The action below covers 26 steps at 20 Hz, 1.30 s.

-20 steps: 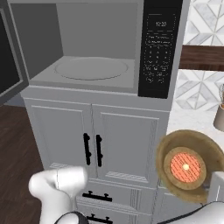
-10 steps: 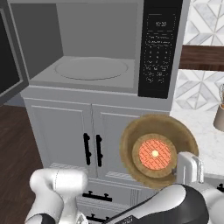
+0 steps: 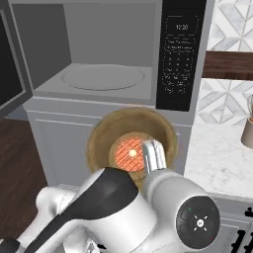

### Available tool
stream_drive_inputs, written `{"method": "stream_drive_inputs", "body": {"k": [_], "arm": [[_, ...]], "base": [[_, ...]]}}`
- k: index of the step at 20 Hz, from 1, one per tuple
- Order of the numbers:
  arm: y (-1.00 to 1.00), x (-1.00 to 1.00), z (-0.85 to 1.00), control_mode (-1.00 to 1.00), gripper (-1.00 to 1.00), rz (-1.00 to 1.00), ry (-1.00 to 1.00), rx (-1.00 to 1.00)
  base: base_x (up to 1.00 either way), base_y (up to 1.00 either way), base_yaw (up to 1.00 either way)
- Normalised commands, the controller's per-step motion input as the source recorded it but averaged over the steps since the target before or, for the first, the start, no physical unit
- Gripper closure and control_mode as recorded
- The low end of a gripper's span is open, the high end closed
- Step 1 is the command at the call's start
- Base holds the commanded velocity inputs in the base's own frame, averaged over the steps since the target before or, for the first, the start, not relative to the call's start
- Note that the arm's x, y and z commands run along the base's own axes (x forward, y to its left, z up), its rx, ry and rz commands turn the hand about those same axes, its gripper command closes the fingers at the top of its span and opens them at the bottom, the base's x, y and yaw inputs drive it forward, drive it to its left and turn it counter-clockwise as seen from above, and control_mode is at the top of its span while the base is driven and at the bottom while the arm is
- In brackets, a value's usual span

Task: Open the microwave, place the bowl with waffle inside the microwave, then close the microwave door and turn it on.

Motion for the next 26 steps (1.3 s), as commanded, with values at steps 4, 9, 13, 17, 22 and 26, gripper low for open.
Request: {"method": "stream_drive_inputs", "body": {"k": [4, 9, 13, 17, 22, 26], "arm": [[1.00, 0.29, 0.49, -1.00, 1.00, -0.02, 0.03, -0.13], [1.00, 0.39, 0.50, -1.00, 1.00, -0.01, 0.10, -0.07], [1.00, 0.17, 0.47, -1.00, 1.00, -0.04, 0.16, -0.01], [0.86, 0.17, 0.60, -1.00, 1.00, -0.06, 0.12, 0.00], [0.23, 0.49, 0.56, -1.00, 1.00, -0.05, 0.03, 0.14], [0.06, 0.71, 0.08, -1.00, 1.00, -0.04, -0.01, 0.21]], "base": [[0.00, 0.00, 0.00], [0.00, 0.00, 0.00], [0.00, 0.00, 0.00], [0.00, 0.00, 0.00], [0.00, 0.00, 0.00], [0.00, 0.00, 0.00]]}}
